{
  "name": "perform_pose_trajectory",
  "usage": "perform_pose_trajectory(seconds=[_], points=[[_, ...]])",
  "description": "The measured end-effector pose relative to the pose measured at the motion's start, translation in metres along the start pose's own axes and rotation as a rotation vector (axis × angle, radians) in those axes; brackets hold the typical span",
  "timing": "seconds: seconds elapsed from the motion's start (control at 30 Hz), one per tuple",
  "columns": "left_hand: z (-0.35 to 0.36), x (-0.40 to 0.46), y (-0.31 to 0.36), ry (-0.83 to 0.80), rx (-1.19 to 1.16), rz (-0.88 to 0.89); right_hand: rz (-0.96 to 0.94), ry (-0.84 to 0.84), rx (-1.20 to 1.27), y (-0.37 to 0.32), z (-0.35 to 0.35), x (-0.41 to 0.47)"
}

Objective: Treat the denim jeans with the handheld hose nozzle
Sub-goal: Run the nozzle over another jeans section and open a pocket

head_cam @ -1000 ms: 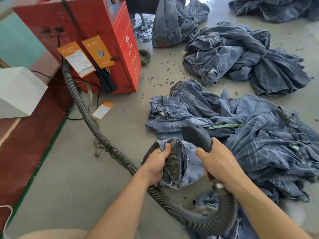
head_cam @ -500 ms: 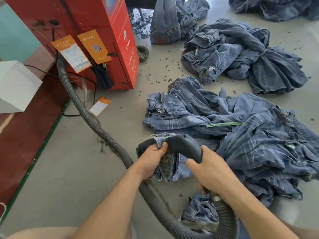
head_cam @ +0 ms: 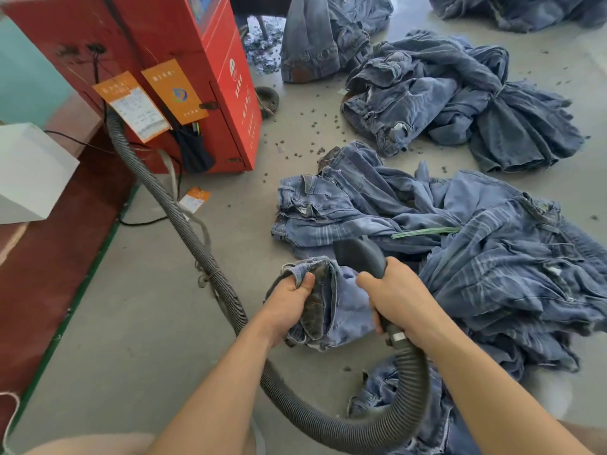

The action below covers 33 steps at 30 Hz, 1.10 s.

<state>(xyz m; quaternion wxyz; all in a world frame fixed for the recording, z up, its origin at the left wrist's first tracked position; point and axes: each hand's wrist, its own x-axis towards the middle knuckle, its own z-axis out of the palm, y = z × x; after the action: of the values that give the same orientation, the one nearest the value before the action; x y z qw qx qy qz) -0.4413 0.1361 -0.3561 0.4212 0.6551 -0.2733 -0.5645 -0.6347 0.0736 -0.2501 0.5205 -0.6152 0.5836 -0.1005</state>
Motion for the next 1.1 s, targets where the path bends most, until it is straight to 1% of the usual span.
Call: perform_pose_trajectory(seconds=[0.1,0.17,0.23,0.37,0.47,0.53,0.6,0.67,0.7,0.77,0.83,0.87,0.9,0.97,1.0,1.03,1.1], points=[[-0.002,0.002,0.004,-0.002,0.009,0.017,0.015,-0.035,0.029,0.013,-0.006,-0.015],[-0.002,0.004,0.006,-0.031,0.019,0.023,0.02,-0.091,-0.033,0.016,-0.001,-0.025],[-0.001,0.002,0.007,-0.04,0.008,0.025,-0.015,-0.07,-0.075,0.012,0.005,-0.016],[-0.002,-0.002,0.008,0.003,-0.157,-0.1,0.007,0.032,-0.039,0.003,0.0,0.0],[-0.005,-0.001,0.016,-0.029,-0.306,-0.194,0.004,0.022,0.017,0.016,-0.006,-0.024],[-0.004,0.0,0.019,-0.03,-0.373,-0.245,0.008,-0.028,-0.046,0.022,0.001,-0.044],[-0.003,0.002,0.016,-0.053,-0.42,-0.283,0.005,-0.078,-0.179,0.026,0.015,-0.049],[-0.004,0.001,0.014,-0.053,-0.464,-0.306,-0.016,-0.08,-0.253,0.025,0.029,-0.037],[-0.006,0.001,0.011,-0.063,-0.483,-0.317,-0.018,-0.066,-0.239,0.023,0.032,-0.029],[-0.009,-0.001,0.007,-0.077,-0.499,-0.319,0.002,-0.028,-0.126,0.019,0.026,-0.014],[-0.009,0.0,0.005,-0.078,-0.48,-0.323,0.023,-0.01,-0.02,0.024,0.015,-0.018],[-0.008,0.002,0.006,-0.069,-0.463,-0.326,0.023,-0.002,-0.024,0.027,0.012,-0.026],[-0.007,0.004,0.008,-0.059,-0.456,-0.328,0.019,0.002,-0.08,0.03,0.012,-0.037],[-0.006,0.008,0.012,-0.071,-0.461,-0.325,0.018,-0.045,-0.217,0.033,0.02,-0.05],[-0.006,0.008,0.012,-0.074,-0.468,-0.326,0.009,-0.075,-0.246,0.032,0.026,-0.048],[-0.007,0.008,0.013,-0.066,-0.475,-0.328,0.0,-0.088,-0.249,0.027,0.03,-0.04],[-0.009,0.007,0.009,-0.057,-0.49,-0.358,-0.01,-0.035,-0.191,0.017,0.031,-0.019]])
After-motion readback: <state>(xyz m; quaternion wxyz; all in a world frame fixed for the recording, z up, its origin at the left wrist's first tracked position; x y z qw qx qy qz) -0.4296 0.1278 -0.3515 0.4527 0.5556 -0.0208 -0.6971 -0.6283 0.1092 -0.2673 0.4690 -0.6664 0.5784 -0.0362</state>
